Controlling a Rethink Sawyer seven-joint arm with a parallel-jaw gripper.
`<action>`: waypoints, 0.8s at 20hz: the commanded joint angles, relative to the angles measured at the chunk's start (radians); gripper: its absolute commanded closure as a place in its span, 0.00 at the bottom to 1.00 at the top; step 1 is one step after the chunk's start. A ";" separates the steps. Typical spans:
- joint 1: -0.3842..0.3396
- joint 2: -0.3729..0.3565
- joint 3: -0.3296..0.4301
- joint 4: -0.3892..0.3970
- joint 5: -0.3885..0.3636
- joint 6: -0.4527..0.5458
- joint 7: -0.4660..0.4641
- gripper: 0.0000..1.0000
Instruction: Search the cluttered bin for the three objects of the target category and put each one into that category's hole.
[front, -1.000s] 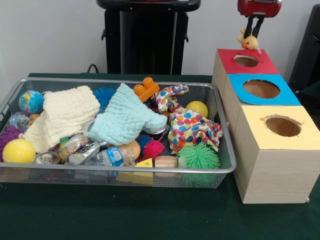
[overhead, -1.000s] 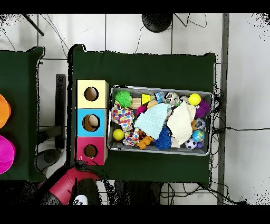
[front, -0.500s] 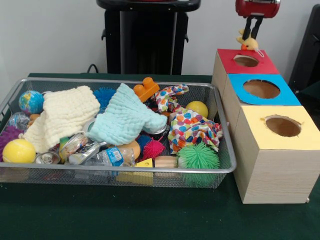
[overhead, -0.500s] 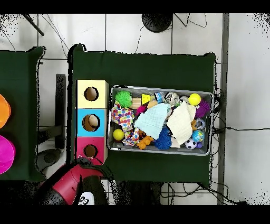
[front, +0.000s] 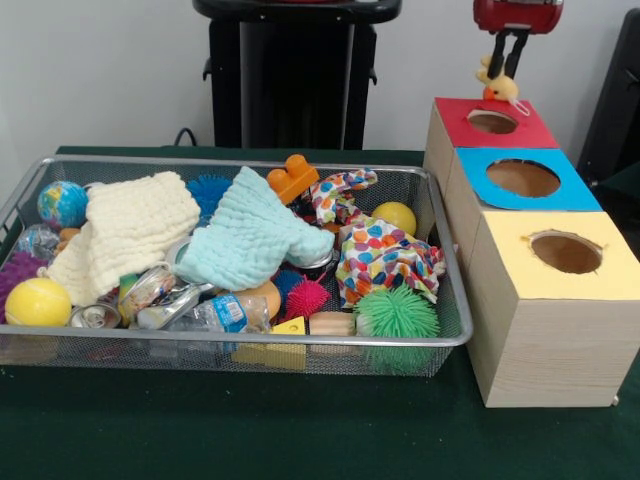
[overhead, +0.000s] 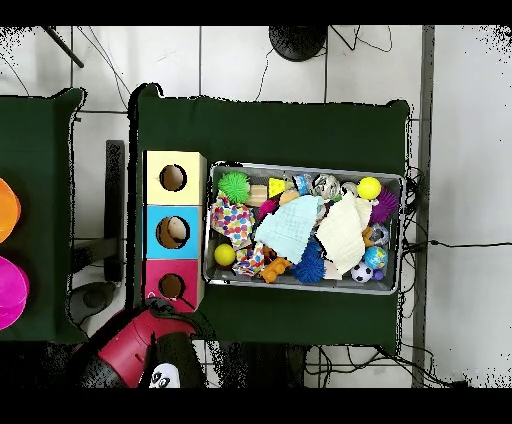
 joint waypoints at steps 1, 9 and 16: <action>-0.089 -0.088 0.108 -0.005 -0.004 0.071 -0.202 1.00; -0.183 -0.255 0.199 0.077 0.085 0.161 -0.281 1.00; -0.238 -0.353 0.271 0.117 0.153 0.212 -0.330 1.00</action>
